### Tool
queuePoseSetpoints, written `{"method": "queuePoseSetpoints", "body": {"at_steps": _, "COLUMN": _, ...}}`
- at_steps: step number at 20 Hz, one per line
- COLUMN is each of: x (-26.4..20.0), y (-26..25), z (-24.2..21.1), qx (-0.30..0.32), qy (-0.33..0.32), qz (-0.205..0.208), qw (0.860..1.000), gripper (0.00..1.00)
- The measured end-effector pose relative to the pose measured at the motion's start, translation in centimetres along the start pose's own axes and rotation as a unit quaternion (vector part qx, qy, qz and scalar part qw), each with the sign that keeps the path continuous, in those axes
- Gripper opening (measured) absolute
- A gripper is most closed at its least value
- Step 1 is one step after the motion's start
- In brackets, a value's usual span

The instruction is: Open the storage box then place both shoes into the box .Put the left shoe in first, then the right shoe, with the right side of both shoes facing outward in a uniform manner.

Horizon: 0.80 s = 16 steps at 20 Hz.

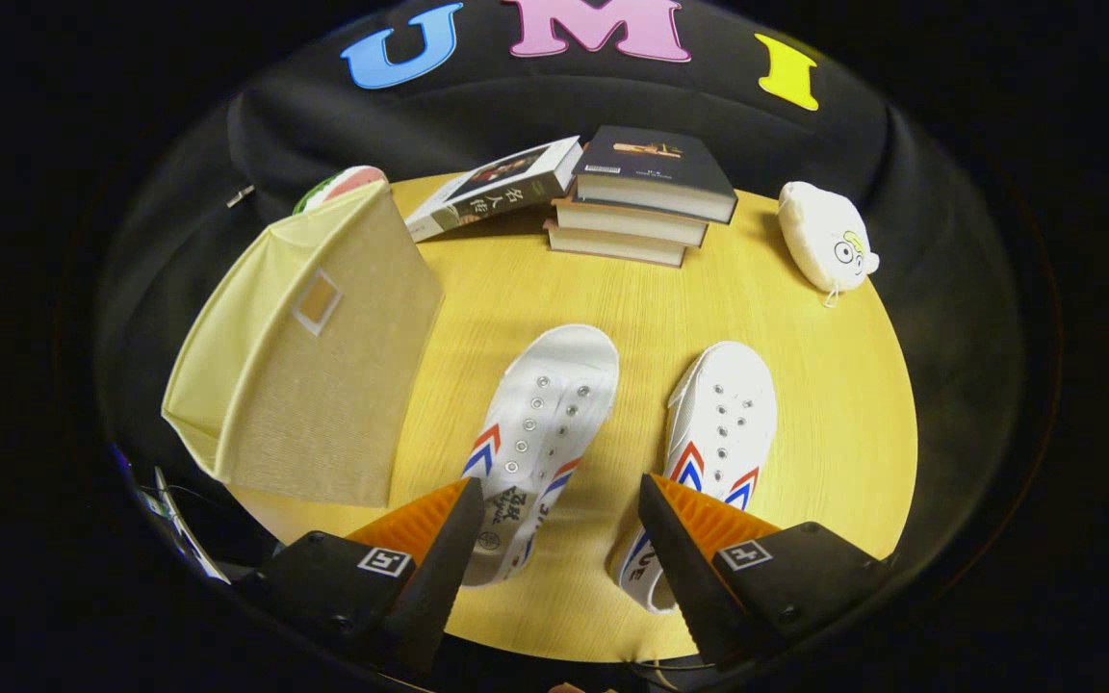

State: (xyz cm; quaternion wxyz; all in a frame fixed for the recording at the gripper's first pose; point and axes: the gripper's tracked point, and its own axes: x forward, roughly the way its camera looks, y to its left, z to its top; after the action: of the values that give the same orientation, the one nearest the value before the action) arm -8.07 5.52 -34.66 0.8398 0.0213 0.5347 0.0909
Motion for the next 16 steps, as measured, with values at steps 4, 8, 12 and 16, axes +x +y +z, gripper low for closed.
{"method": "queuePoseSetpoints", "body": {"at_steps": 4, "x": 2.8, "y": -0.4, "z": -0.9, "qx": -0.009, "qy": 0.028, "qz": 0.003, "qw": 1.000, "gripper": 0.99}}
{"method": "queuePoseSetpoints", "body": {"at_steps": 8, "x": 4.8, "y": -0.2, "z": -2.6, "qx": 0.001, "qy": 0.063, "qz": 0.015, "qw": 0.998, "gripper": 0.99}}
{"method": "queuePoseSetpoints", "body": {"at_steps": 12, "x": 5.3, "y": 0.8, "z": -2.8, "qx": 0.048, "qy": 0.076, "qz": 0.055, "qw": 0.994, "gripper": 0.87}}
{"method": "queuePoseSetpoints", "body": {"at_steps": 16, "x": 5.4, "y": 2.2, "z": -3.0, "qx": 0.108, "qy": 0.087, "qz": 0.089, "qw": 0.986, "gripper": 0.43}}
